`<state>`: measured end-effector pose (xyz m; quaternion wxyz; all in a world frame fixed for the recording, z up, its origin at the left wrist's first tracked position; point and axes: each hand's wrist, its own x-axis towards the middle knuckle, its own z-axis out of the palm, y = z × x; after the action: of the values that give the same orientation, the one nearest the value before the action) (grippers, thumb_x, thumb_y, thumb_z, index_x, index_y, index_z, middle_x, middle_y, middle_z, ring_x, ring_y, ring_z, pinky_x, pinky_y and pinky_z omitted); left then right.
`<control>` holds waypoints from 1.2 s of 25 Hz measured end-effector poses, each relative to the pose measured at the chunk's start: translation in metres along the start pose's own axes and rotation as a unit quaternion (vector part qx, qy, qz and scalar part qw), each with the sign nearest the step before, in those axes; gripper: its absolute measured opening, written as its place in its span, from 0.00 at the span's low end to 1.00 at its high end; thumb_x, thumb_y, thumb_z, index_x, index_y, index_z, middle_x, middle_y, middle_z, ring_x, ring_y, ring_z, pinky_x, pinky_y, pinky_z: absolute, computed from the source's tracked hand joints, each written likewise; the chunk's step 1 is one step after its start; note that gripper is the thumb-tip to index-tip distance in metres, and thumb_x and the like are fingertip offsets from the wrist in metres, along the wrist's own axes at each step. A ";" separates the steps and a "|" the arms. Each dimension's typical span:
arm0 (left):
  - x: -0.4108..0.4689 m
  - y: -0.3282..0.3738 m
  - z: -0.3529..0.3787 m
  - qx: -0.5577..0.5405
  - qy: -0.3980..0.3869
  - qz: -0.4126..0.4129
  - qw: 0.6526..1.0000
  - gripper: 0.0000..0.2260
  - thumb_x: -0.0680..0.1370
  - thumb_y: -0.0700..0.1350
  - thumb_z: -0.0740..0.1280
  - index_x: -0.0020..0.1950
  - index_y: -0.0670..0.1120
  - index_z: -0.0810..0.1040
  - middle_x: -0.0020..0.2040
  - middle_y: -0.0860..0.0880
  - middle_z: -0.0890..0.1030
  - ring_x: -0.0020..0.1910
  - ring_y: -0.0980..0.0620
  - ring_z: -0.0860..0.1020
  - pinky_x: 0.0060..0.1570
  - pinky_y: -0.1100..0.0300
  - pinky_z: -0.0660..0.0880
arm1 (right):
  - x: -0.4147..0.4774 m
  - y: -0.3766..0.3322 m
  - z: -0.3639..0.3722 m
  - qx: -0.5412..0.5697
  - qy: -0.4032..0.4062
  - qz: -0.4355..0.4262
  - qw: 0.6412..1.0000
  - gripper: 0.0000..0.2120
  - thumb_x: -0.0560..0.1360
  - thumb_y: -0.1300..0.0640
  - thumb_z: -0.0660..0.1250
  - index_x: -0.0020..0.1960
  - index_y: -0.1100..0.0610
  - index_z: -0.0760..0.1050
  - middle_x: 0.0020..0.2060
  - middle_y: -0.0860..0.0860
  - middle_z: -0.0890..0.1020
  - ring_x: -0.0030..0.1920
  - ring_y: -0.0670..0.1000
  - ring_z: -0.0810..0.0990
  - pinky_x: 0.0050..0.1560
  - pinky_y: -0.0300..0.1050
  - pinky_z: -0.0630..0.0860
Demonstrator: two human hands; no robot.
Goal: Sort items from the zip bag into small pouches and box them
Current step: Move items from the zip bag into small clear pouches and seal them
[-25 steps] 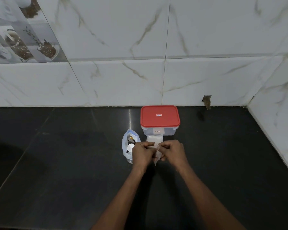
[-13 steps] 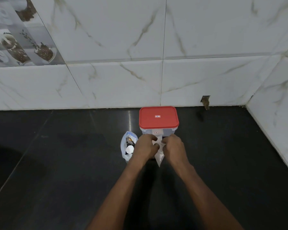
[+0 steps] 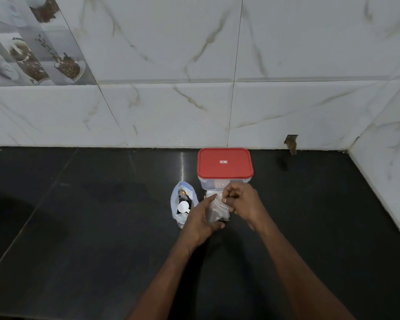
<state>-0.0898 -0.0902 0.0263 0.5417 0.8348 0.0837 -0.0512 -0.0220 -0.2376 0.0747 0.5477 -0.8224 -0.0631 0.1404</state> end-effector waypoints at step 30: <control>-0.037 -0.039 -0.070 -0.122 0.214 0.063 0.967 0.23 0.69 0.53 0.77 0.64 0.53 0.80 0.63 0.53 0.77 0.62 0.59 0.79 0.58 0.61 0.78 | 0.005 -0.027 0.053 -0.104 -0.189 -0.197 0.956 0.09 0.77 0.59 0.69 0.55 0.54 0.84 0.61 0.47 0.77 0.59 0.40 0.75 0.59 0.38 0.74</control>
<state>-0.1344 -0.0143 0.0268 0.6107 0.7579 0.1509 0.1731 -0.0322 -0.1790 0.0793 0.4542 -0.8045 -0.3402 0.1756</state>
